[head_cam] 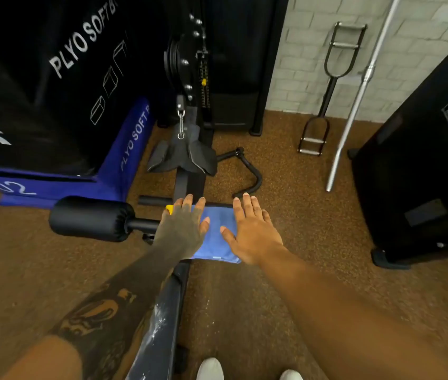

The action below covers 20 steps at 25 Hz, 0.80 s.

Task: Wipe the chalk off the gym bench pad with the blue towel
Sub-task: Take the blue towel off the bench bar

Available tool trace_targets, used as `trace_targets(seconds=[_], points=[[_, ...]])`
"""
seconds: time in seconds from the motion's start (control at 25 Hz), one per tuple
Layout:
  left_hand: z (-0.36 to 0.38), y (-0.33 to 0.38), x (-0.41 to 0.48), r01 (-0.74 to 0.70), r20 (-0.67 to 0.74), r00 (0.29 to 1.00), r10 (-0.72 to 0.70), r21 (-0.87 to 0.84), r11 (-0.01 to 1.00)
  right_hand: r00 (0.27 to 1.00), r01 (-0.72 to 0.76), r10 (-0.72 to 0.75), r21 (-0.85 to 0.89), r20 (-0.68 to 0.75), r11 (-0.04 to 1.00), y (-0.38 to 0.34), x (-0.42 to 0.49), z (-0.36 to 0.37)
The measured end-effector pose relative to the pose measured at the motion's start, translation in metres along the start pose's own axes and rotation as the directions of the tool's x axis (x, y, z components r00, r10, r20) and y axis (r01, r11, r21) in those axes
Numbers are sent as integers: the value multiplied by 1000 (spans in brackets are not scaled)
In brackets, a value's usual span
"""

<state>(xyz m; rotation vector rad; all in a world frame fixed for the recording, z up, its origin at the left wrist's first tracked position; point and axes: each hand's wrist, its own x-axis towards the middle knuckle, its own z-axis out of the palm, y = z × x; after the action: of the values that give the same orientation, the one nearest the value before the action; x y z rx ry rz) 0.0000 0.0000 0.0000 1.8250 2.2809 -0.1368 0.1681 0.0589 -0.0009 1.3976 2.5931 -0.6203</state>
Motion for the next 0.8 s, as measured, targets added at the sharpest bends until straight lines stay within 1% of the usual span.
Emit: trace_targets(seconds=[0.08,0.16,0.24,0.28,0.32,0.4,0.44,0.52,0.6,0.68,0.72,0.8], points=[[11,-5,8,35,54,998,-34,-23,999,999,-8,8,-11,47,1000,-4,14,11],[23,-9,14,56,98,994,-49,-62,996,991,-24,25,-15,128,1000,-6,26,20],[29,-10,20,118,120,988,-94,-212,970,978,-59,58,0,201,998,-9,37,28],[30,-13,23,163,142,982,-128,-279,946,974,-74,71,9,214,997,-10,42,31],[29,-15,25,198,173,974,-148,-317,928,975,-76,74,2,209,997,-11,46,33],[36,-18,30,215,200,968,-152,-345,914,981,-80,79,-3,178,997,-11,54,37],[41,-18,32,224,188,969,-163,-376,899,984,-93,88,26,157,995,-10,57,38],[50,-19,36,270,155,962,-224,-441,856,979,-165,147,125,142,978,-9,65,38],[50,-18,39,366,162,929,-334,-546,753,950,-291,258,203,178,935,-8,76,37],[47,-18,42,435,185,894,-407,-572,695,908,-395,347,203,237,896,-7,85,36],[48,-18,44,456,191,883,-429,-566,686,898,-412,362,185,252,892,-7,89,35],[48,-22,48,486,197,863,-465,-577,657,905,-392,348,160,245,906,-11,93,34]])
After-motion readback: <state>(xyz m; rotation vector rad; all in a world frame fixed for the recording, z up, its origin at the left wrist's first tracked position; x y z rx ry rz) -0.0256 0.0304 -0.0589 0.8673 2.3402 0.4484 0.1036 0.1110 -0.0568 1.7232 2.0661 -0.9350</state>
